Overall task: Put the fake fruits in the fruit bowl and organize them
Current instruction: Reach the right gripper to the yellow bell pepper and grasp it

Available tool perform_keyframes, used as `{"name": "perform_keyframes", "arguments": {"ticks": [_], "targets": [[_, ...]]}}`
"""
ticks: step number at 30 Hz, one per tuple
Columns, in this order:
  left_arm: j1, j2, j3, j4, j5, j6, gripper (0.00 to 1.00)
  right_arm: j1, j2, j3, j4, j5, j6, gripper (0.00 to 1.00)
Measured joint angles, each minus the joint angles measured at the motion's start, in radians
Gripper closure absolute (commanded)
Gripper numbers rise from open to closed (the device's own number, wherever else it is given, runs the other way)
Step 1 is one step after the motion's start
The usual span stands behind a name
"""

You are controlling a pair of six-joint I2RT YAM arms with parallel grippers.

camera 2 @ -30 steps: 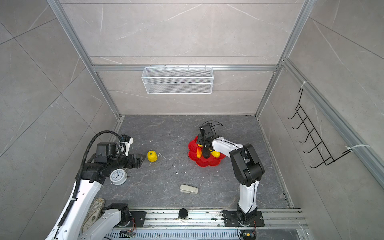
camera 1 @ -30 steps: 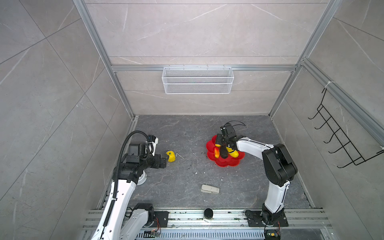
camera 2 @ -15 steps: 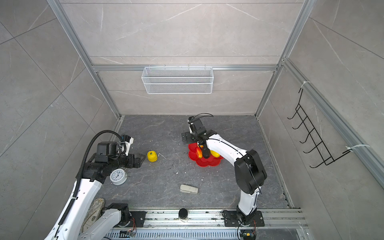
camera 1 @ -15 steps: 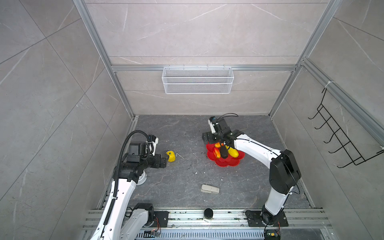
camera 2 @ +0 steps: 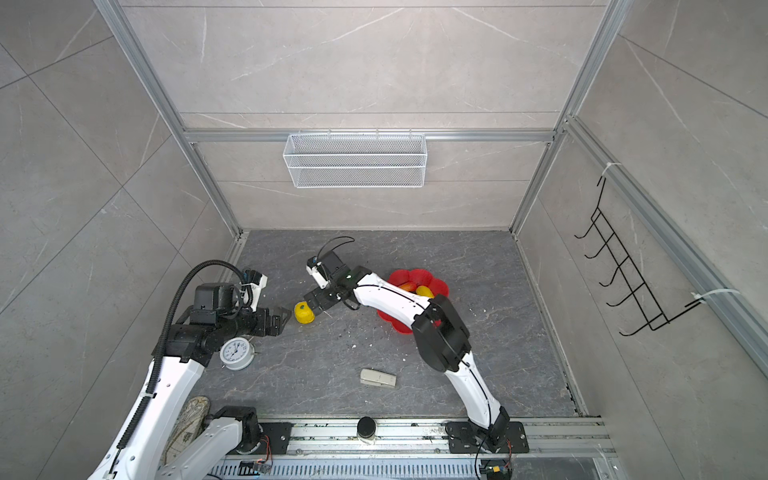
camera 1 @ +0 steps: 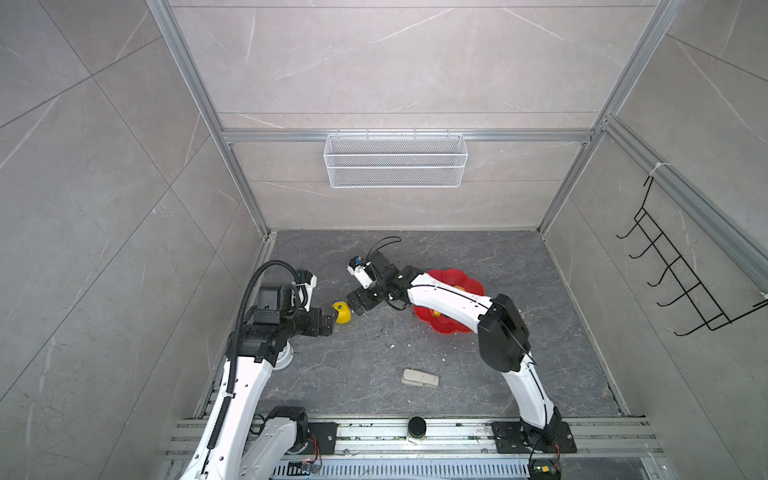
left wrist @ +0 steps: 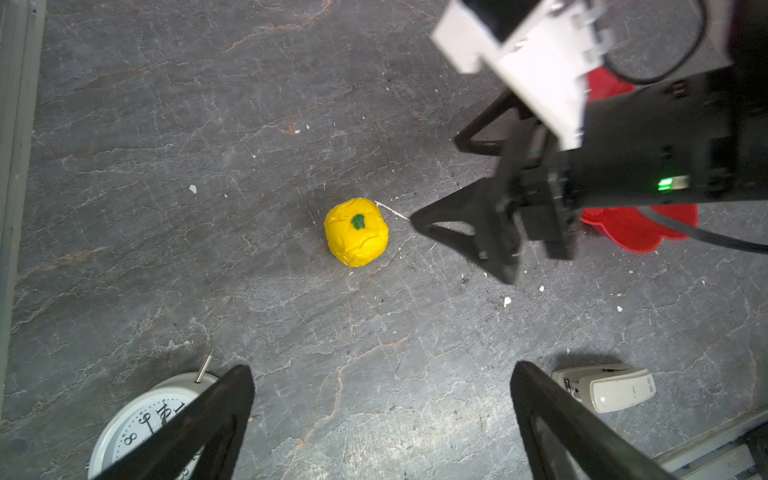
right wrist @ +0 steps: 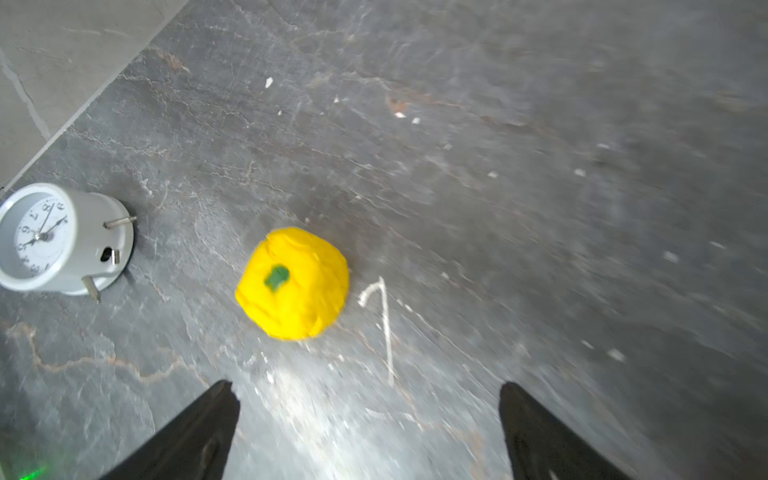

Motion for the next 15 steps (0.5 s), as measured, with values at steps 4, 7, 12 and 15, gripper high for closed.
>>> {"name": "perform_keyframes", "arguments": {"ticks": [4, 7, 12, 15], "targets": [[0.0, 0.0, 0.0, 0.0, -0.001, 0.0, 0.0, 0.023, 0.164, 0.247, -0.099, -0.032, 0.029, 0.0], [0.0, -0.002, 0.0, 0.0, -0.002, 0.0, 0.0, 0.031, 0.27, 0.41, -0.172, -0.049, 0.047, 0.0], [0.0, -0.003, 0.0, 0.0, -0.013, 0.0, 0.0, 0.041, 0.416, 0.641, -0.275, -0.052, 0.076, 0.0], [0.0, -0.004, 0.0, 0.0, -0.016, 0.0, 0.0, 0.046, 0.463, 0.701, -0.311, -0.051, 0.09, 0.01]]}}
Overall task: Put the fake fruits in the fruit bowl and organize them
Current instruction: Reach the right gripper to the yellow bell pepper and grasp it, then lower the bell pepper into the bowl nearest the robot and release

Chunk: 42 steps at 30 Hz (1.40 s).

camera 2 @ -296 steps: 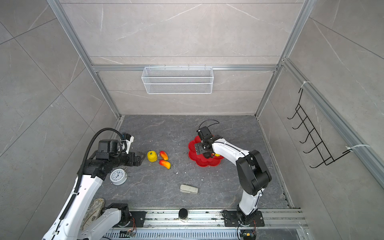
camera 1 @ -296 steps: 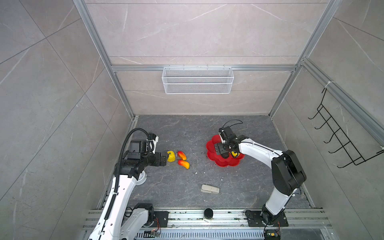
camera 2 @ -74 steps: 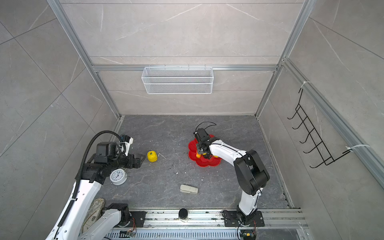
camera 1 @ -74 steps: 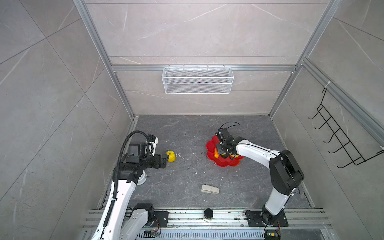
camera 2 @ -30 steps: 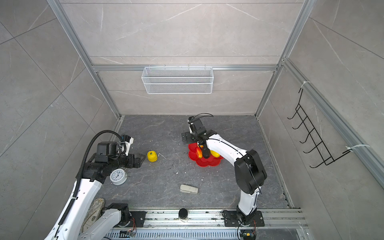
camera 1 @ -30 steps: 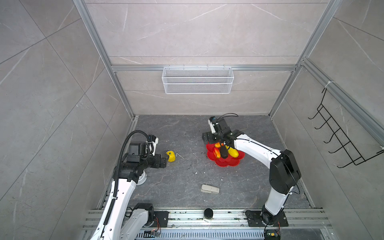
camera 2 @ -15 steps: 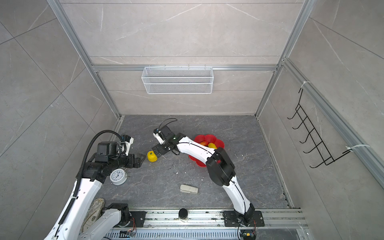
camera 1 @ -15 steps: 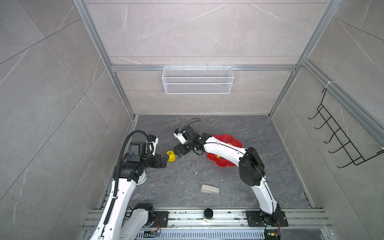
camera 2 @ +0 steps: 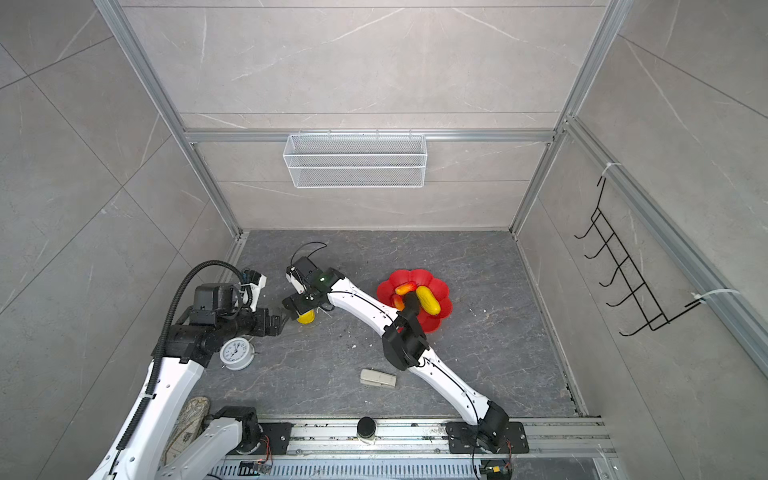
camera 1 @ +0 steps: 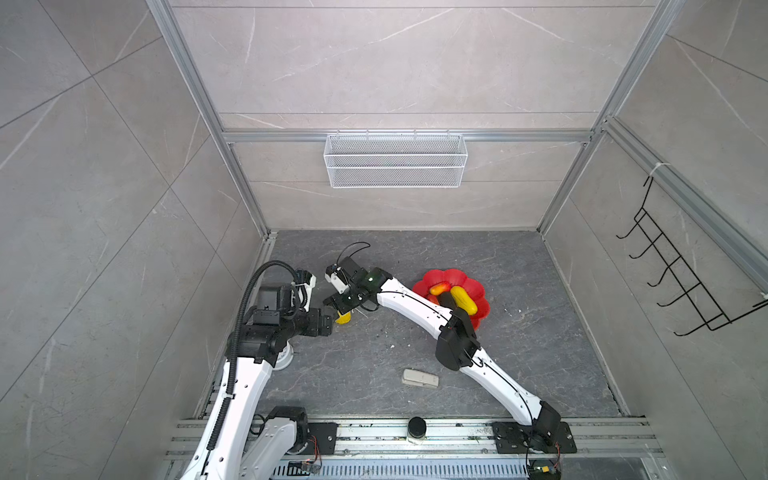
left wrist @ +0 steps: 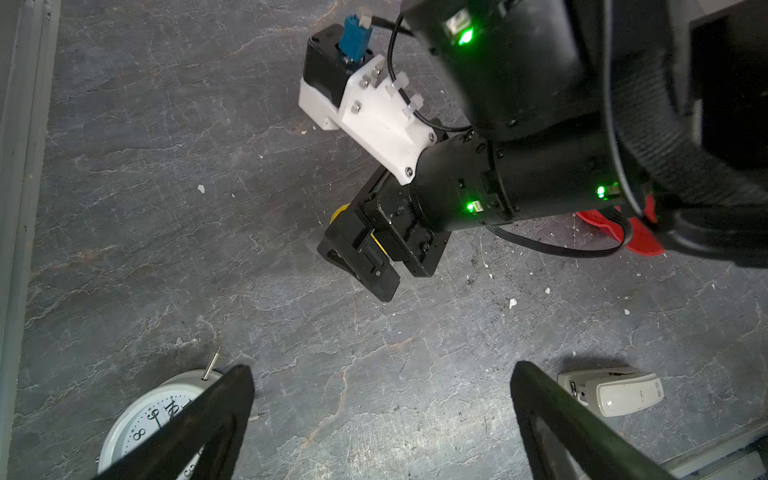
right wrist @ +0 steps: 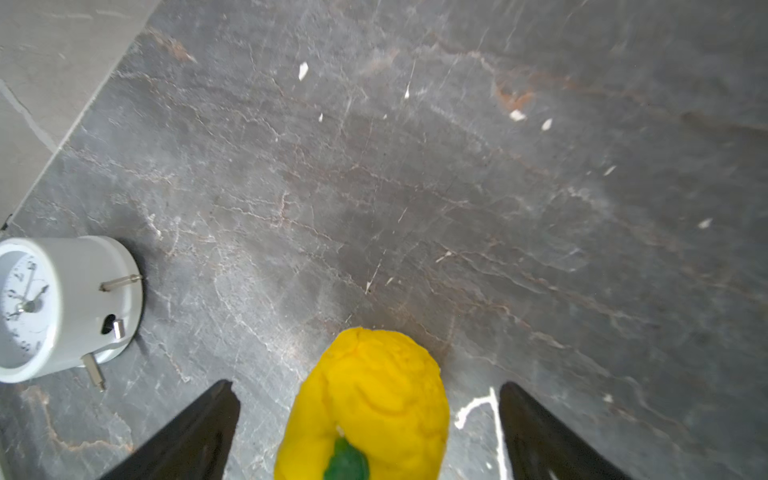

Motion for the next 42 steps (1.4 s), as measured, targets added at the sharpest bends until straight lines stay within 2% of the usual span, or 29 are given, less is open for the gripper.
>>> {"name": "perform_keyframes", "arguments": {"ticks": [2, 5, 7, 11, 16, 18, 21, 27, 31, 33, 37, 42], "targets": [[0.0, 0.0, 0.0, 0.0, 0.0, 0.0, 0.0, 0.001, 0.013, 0.003, -0.013, 0.007, 0.004, 0.06], [0.0, 0.0, 0.0, 0.0, 0.0, 0.0, 0.0, 0.001, 0.024, 0.002, -0.034, 0.019, 0.013, 0.21], [0.0, 0.0, 0.0, 0.0, 0.0, 0.0, 0.0, 0.001, 0.025, 0.002, -0.041, 0.029, 0.017, 0.37], [0.0, 0.0, 0.0, 0.0, 0.0, 0.0, 0.0, 0.001, 0.025, 0.002, -0.043, 0.053, 0.016, 0.6], [0.0, -0.003, 0.0, 0.0, 0.0, 0.0, 0.0, 0.0, 0.007, -0.01, -0.069, 0.097, -0.01, 0.77], [0.0, -0.005, 0.0, 0.0, 0.0, 0.0, 0.0, -0.005, -0.034, -0.058, -0.088, 0.114, -0.027, 0.78], [0.0, -0.006, 0.0, 0.0, 0.0, 0.0, 0.0, -0.022, -0.198, -0.272, -0.075, 0.135, -0.054, 0.78], [0.0, -0.018, 0.0, 0.0, 0.0, 0.0, 0.0, -0.155, -0.756, -0.88, 0.087, 0.164, -0.067, 0.78], [0.0, -0.023, 0.0, 0.0, 0.0, 0.0, 0.0, -0.291, -1.068, -1.179, 0.179, 0.232, -0.052, 0.76], [0.0, -0.029, -0.001, 0.0, 0.001, 0.0, 0.0, -0.336, -1.174, -1.307, 0.194, 0.268, -0.041, 0.75], [0.0, -0.041, -0.001, 0.001, 0.011, 0.0, 0.0, -0.378, -1.273, -1.519, 0.196, 0.312, -0.022, 0.74], [0.0, -0.017, -0.001, 0.0, 0.022, 0.0, 0.0, -0.418, -1.277, -1.63, 0.192, 0.322, -0.003, 0.74]]}}
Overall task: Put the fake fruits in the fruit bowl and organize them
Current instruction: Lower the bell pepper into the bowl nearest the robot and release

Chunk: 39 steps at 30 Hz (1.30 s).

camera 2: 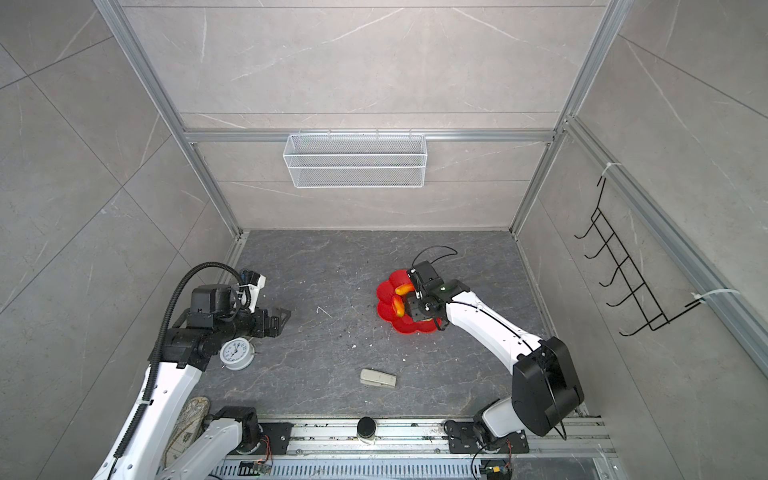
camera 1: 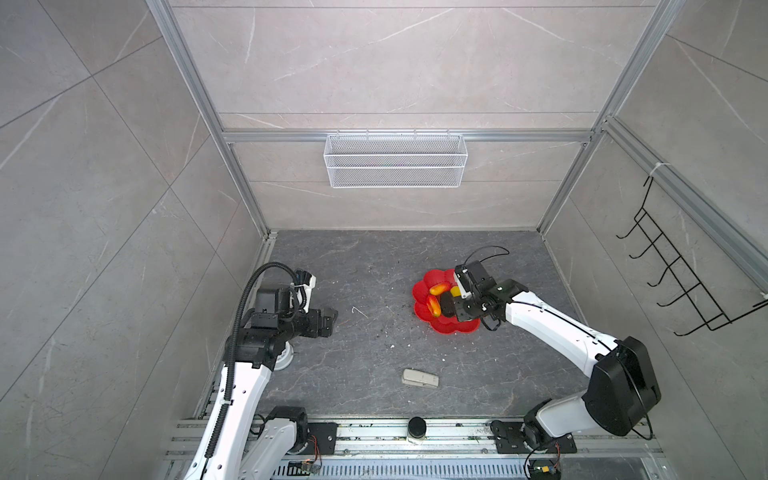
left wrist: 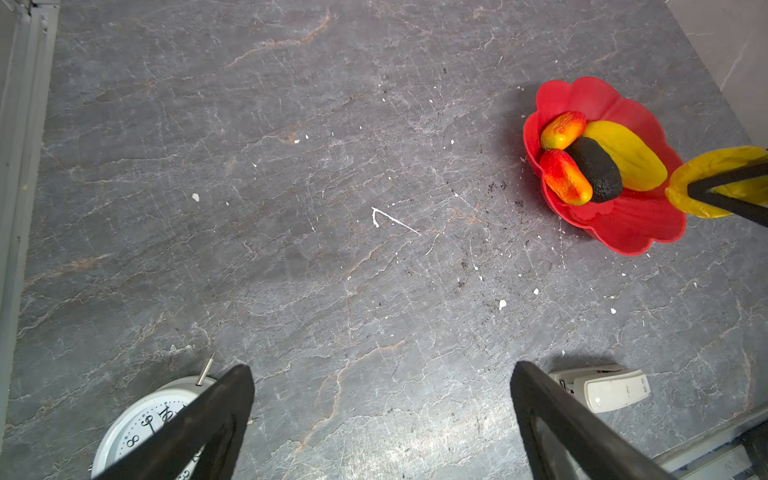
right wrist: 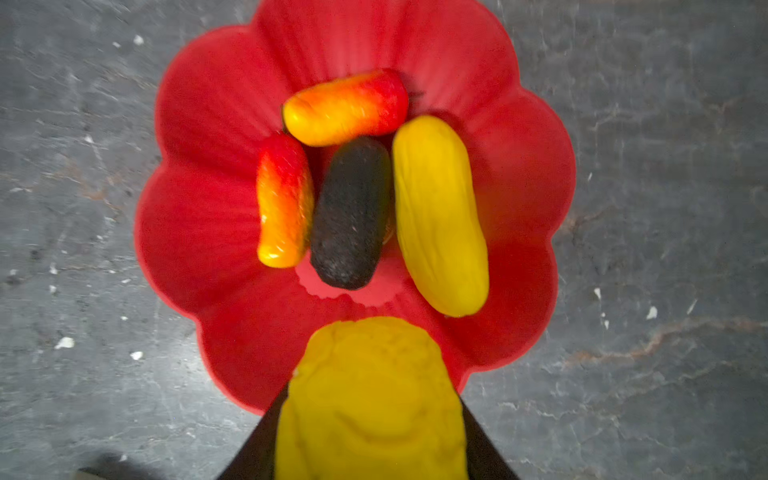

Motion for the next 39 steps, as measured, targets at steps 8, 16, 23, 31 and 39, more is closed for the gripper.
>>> {"name": "perform_keyframes", "arguments": {"ticks": [8, 16, 23, 31, 39], "targets": [[0.0, -0.003, 0.0, 0.0, 0.0, 0.0, 0.0, -0.018, 0.072, 0.0, 0.028, -0.001, 0.008, 0.73], [0.0, -0.003, 0.0, 0.0, 0.0, 0.0, 0.0, -0.028, 0.124, 0.0, 0.051, 0.0, 0.015, 0.68], [0.0, -0.003, 0.0, 0.0, 0.0, 0.0, 0.0, -0.029, 0.173, 0.0, 0.08, -0.005, 0.021, 0.67], [0.0, -0.003, 0.0, 0.0, 0.0, 0.0, 0.0, -0.029, 0.2, 0.0, 0.103, -0.013, 0.033, 0.34], [0.0, -0.003, 0.0, 0.0, -0.001, 0.0, 0.0, -0.029, 0.164, 0.01, 0.088, -0.015, 0.042, 0.0]]}}
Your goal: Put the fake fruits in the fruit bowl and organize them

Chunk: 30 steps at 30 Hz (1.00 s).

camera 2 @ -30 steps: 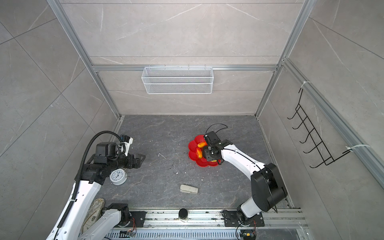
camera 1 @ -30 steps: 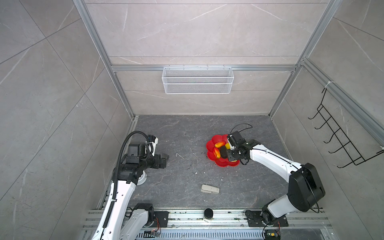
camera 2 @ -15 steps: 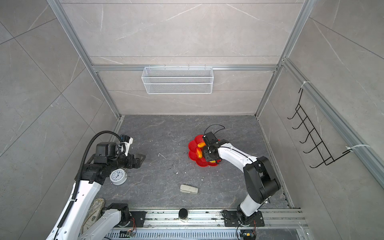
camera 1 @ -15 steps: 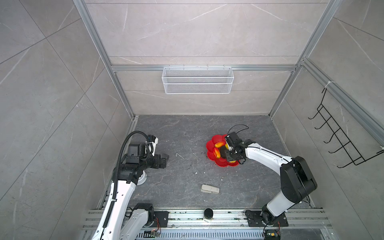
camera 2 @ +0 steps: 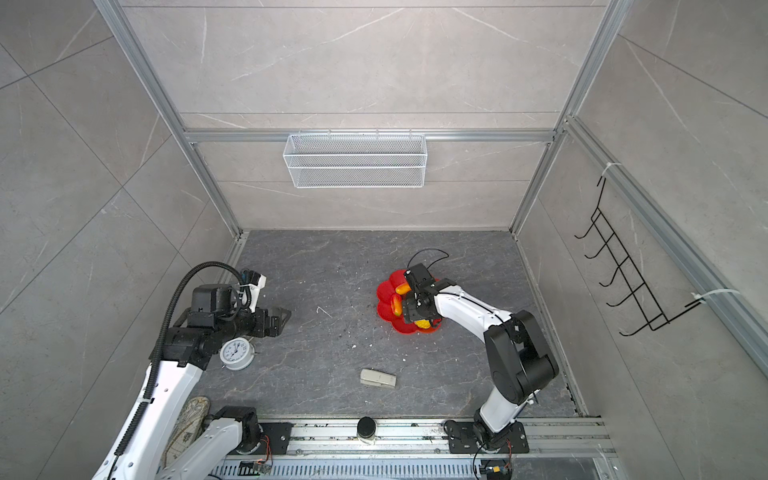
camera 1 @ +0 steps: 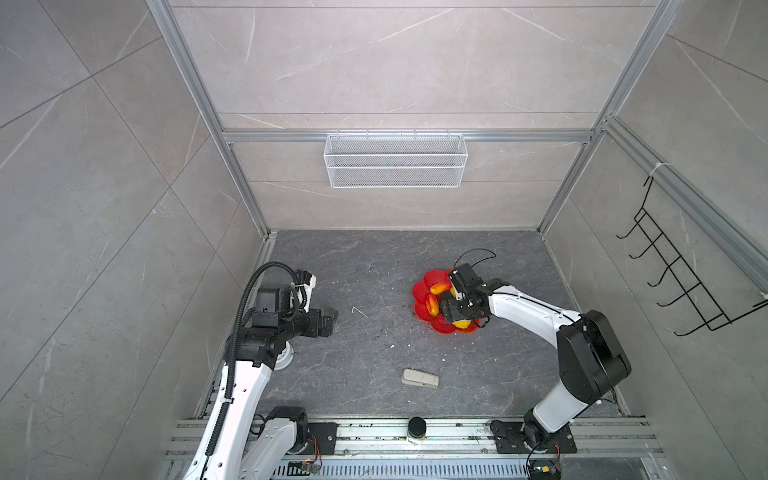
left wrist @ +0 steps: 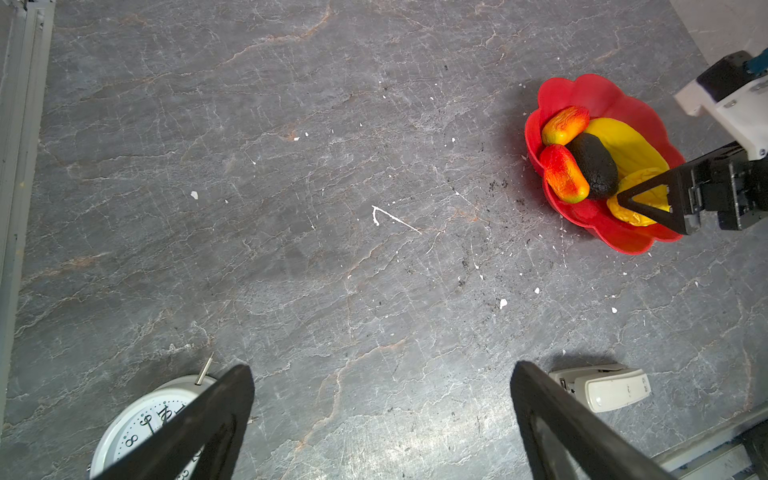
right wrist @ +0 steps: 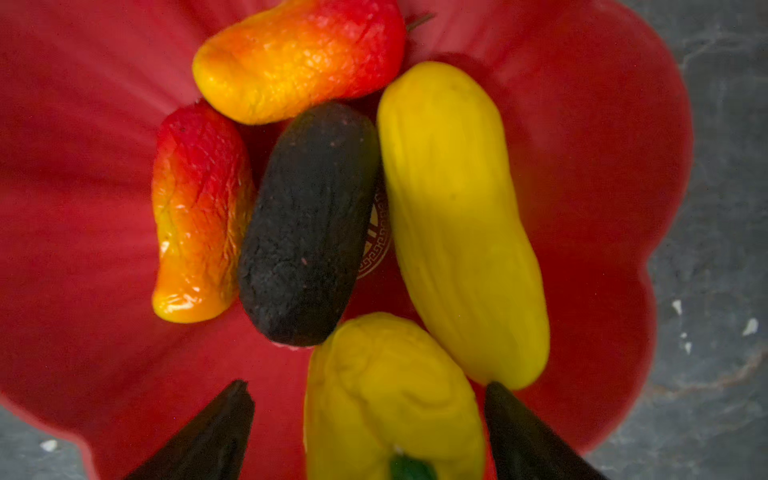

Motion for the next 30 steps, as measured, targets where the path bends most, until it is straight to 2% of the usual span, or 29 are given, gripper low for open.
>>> {"name": "perform_keyframes", "arguments": {"ticks": [6, 9, 13, 16, 18, 20, 25, 30], "targets": [[0.0, 0.001, 0.0, 0.001, -0.004, -0.003, 0.0, 0.0, -0.166, 0.046, -0.048, 0.012, -0.005, 0.0], [0.0, 0.021, 0.014, 0.002, -0.058, -0.04, 0.0, -0.016, -0.28, 0.047, -0.037, 0.032, -0.016, 0.0], [0.0, 0.056, 0.04, 0.066, -0.164, -0.11, 0.0, -0.147, -0.426, -0.05, 0.097, 0.029, -0.023, 0.0], [-0.001, 0.037, -0.031, 0.241, -0.263, -0.142, 0.0, -0.343, -0.473, -0.162, 0.209, 0.041, 0.019, 0.0], [-0.001, 0.002, -0.148, 0.396, -0.325, -0.148, 0.0, -0.46, -0.46, -0.232, 0.281, 0.061, 0.052, 0.0], [-0.001, -0.019, -0.293, 0.556, -0.393, -0.142, 0.0, -0.526, -0.44, -0.31, 0.355, 0.095, 0.069, 0.0], [-0.001, 0.04, -0.554, 0.845, -0.556, -0.108, 0.0, -0.533, -0.418, -0.514, 0.576, 0.165, 0.067, 0.0], [0.018, 0.163, -0.595, 1.059, -0.618, -0.068, 0.0, -0.52, -0.394, -0.71, 0.924, 0.199, 0.029, 0.0]]}}
